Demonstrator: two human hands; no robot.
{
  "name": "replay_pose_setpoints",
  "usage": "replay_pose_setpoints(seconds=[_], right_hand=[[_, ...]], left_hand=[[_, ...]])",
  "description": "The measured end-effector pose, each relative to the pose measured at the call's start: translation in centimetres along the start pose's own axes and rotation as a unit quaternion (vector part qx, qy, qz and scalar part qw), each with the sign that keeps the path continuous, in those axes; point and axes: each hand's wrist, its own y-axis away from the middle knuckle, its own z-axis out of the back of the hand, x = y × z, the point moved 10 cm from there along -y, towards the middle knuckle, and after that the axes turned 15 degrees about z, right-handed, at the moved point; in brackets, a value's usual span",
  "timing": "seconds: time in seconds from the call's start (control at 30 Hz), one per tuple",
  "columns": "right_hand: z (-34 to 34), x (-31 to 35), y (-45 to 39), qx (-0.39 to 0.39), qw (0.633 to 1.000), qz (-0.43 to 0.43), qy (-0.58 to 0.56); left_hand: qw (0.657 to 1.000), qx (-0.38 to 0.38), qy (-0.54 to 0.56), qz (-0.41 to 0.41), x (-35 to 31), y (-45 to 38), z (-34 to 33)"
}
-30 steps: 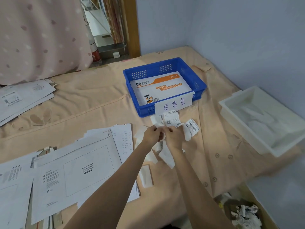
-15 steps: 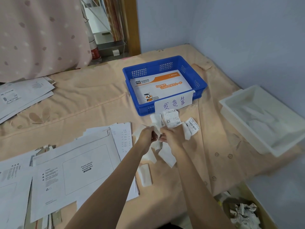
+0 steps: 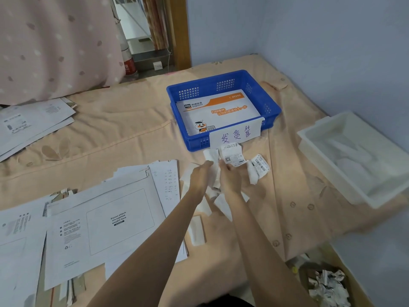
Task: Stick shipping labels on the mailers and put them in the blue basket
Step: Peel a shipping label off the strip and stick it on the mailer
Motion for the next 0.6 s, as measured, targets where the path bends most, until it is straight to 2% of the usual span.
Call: replay_pose_setpoints(seconds=[0.13,0.23,0.3,0.4,0.53,0.6], right_hand=[[0.1,0.9,0.2,-0.031,0.998,0.044,0.043],[0.3,1.0,0.2,-0.050,0.997,0.039,0.033],[0.4,-0.3,0.0,-0.066,0.997,-0.005,-0.026],[0.2,-1.8,0.3,-0.083,0.981,-0.096,-0.146],[-0.8,-1.8,0.5,-0.068,0.962,-0.127,-0.232],[-1.2,-1.0,0.5,-0.052,0.968,-0.093,-0.226]], left_hand=[[0.979,-0.103,-0.104,-0.141,-2.5,1.1,0.3],[0.954,-0.157,-0.160,-0.199,-3.8,2.0,0.6],[0.955,-0.172,-0.153,-0.188,-3.8,1.8,1.1],[0.974,-0.170,-0.091,-0.122,-2.7,0.5,2.2],[0.980,-0.158,-0.060,-0.101,-2.1,0.0,2.4],[0.981,-0.160,-0.055,-0.100,-2.0,0.1,2.5]])
